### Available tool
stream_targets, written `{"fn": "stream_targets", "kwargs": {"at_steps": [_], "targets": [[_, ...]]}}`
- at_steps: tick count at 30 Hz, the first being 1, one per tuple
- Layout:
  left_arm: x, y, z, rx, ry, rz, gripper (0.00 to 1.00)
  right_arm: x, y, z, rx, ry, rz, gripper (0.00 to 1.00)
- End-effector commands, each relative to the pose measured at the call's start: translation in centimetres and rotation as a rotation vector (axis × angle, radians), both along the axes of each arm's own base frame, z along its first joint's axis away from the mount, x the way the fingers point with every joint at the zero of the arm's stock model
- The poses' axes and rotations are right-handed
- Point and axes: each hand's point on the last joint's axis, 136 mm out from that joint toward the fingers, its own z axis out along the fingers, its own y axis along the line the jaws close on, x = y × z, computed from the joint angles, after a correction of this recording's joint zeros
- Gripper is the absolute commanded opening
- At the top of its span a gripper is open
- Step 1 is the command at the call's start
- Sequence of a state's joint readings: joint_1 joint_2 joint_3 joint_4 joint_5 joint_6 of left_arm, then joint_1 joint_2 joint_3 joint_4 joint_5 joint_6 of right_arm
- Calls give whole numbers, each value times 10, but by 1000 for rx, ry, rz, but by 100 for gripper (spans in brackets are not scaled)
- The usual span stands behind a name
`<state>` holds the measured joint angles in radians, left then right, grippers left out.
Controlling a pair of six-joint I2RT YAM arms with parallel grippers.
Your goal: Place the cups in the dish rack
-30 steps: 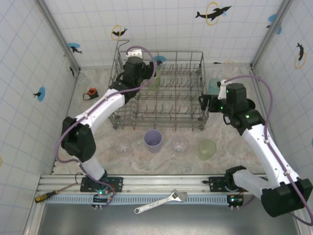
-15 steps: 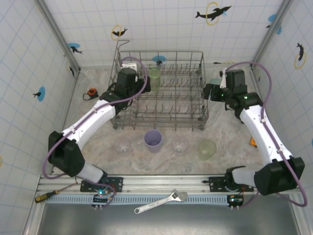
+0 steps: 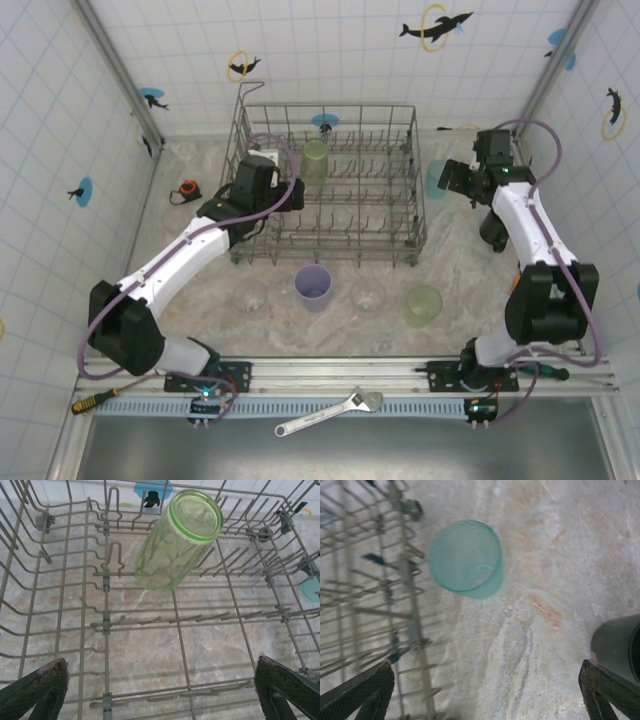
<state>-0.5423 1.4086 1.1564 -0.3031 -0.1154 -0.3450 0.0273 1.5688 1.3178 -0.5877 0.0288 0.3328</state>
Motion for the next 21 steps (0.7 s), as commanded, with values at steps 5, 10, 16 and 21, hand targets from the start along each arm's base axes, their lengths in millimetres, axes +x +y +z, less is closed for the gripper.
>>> {"fn": "stream_targets", "kwargs": {"at_steps": [5,10,16,21], "targets": [[-11,-3,-5,0,51,-47,98,46,-13,-11,8,-14,-62,91],[-17,-2,-1,-9,53,-58,98,78,-23,-31,0,32,-93,78],[-18,0,-1,-20,60,-41,98,112,-33,-42,-8,69,-108,66],[-17,-1,0,-68,71,-6,98,124,-41,-56,16,104,-109,56]]}}
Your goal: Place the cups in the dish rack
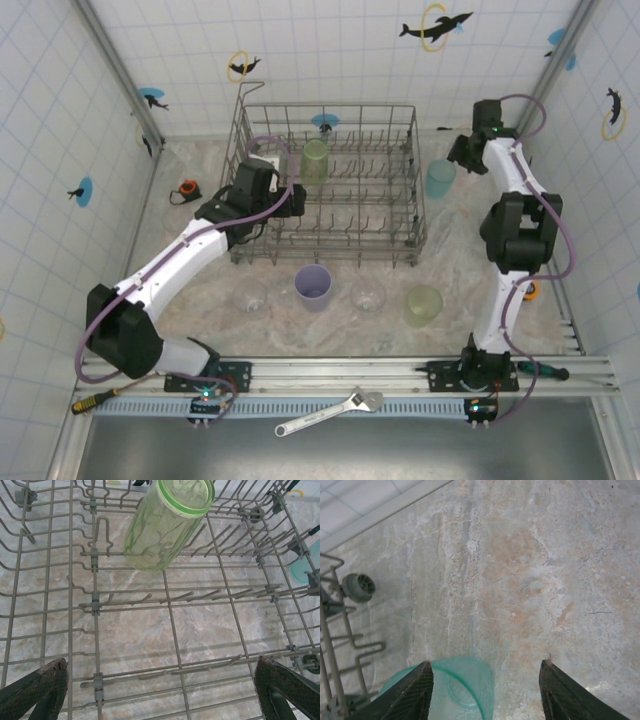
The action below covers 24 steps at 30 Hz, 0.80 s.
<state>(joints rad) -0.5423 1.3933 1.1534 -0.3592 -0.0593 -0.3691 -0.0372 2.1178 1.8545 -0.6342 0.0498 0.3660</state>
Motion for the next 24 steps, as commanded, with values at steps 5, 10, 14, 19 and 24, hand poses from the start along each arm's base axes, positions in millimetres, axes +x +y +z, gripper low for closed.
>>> {"fn": "stream_targets", "kwargs": {"at_steps": [5,10,14,19,24], "targets": [[4,-1,8,-85,9,63,98,-4,-4,-12,51,46,-6,53],[12,2,9,-86,2,106,98,-12,1,-1,72,-30,4,54],[19,11,12,-50,-23,159,98,-11,6,15,94,-77,25,54],[27,18,25,-28,-61,203,98,-9,0,25,74,-92,31,55],[33,18,36,-19,-90,206,98,-6,7,35,130,-113,65,56]]}}
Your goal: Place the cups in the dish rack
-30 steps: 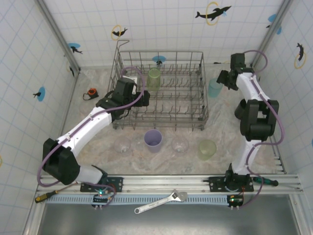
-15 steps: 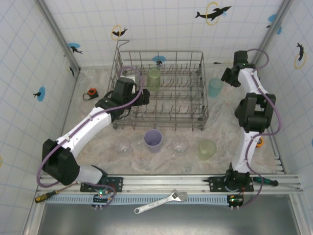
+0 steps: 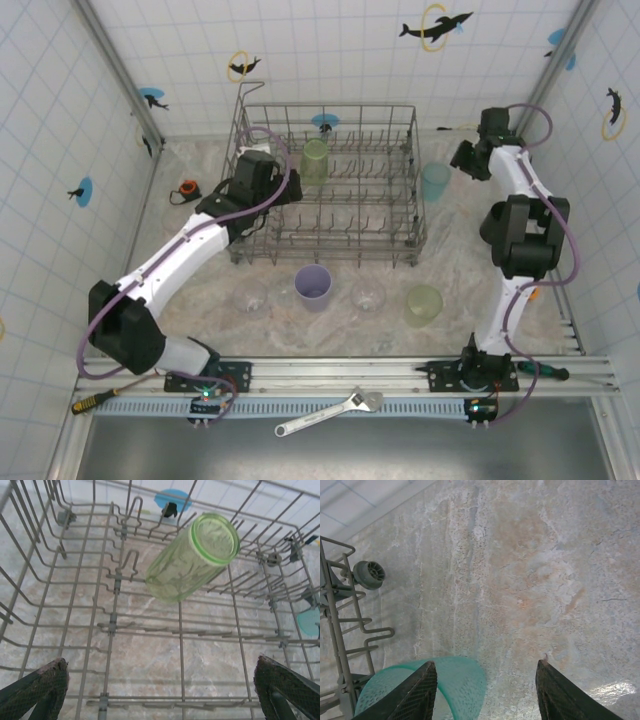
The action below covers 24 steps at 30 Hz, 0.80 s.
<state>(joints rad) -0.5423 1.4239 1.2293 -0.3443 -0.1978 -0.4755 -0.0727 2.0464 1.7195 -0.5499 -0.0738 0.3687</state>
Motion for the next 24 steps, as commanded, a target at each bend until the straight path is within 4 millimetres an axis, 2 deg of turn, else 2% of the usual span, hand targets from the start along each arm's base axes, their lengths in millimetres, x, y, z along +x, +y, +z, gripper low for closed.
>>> {"fn": "stream_targets", "kwargs": {"at_steps": [1,9,16,20,24], "targets": [[9,5,11,17,-27,34,98,5,7,36,41,-81,36,56],[15,3,4,37,-40,31,98,-24,35,13,46,-24,111,55],[16,-2,-5,76,-34,-23,98,-37,43,-11,10,29,104,52],[13,-5,-6,86,-35,-58,97,-35,39,-21,0,52,74,39],[10,-10,-5,68,-35,-96,98,-30,38,-21,-4,49,56,30]]}}
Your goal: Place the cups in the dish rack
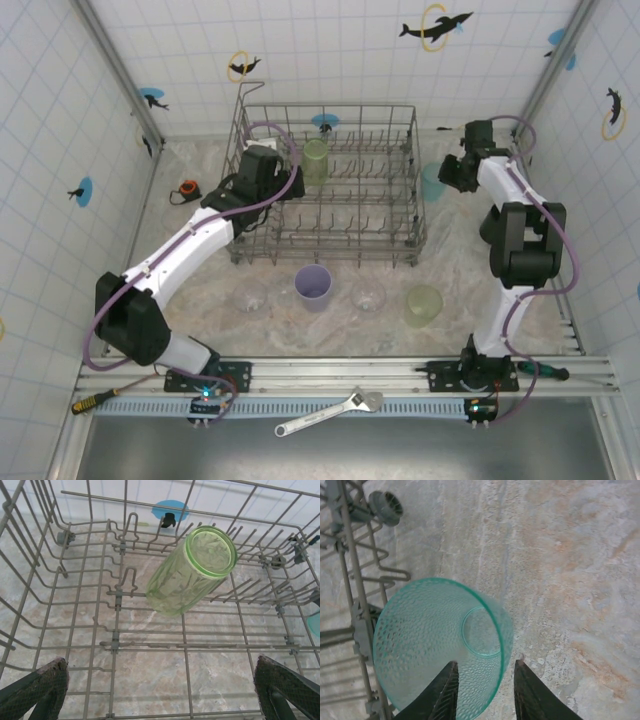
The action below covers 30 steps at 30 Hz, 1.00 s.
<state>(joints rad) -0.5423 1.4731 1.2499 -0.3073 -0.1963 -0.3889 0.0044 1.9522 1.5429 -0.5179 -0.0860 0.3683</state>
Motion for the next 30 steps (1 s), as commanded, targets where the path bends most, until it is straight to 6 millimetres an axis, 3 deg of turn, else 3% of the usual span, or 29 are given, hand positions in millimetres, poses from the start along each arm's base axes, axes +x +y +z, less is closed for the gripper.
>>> {"fn": "stream_targets", "kwargs": {"at_steps": [1,4,7,11,12,23,30], "targets": [[-3,-4,-3,5,0,-50,98,6,-5,-5,-17,3,-30,30],[-6,-5,-3,2,3,-62,98,8,-4,-9,-11,18,-32,29],[-7,-6,-5,0,10,-74,98,8,-4,-13,-8,26,-36,21],[-8,-7,-6,-12,19,-73,98,11,-6,-6,-8,16,-42,1],[-9,-7,-8,-17,23,-70,98,11,-7,-2,-9,10,-39,0],[-2,-19,-2,-93,42,-67,98,6,-37,84,-2,-153,-53,0],[4,-34,12,-156,54,-97,98,1,-30,130,1,-252,-20,0]]}}
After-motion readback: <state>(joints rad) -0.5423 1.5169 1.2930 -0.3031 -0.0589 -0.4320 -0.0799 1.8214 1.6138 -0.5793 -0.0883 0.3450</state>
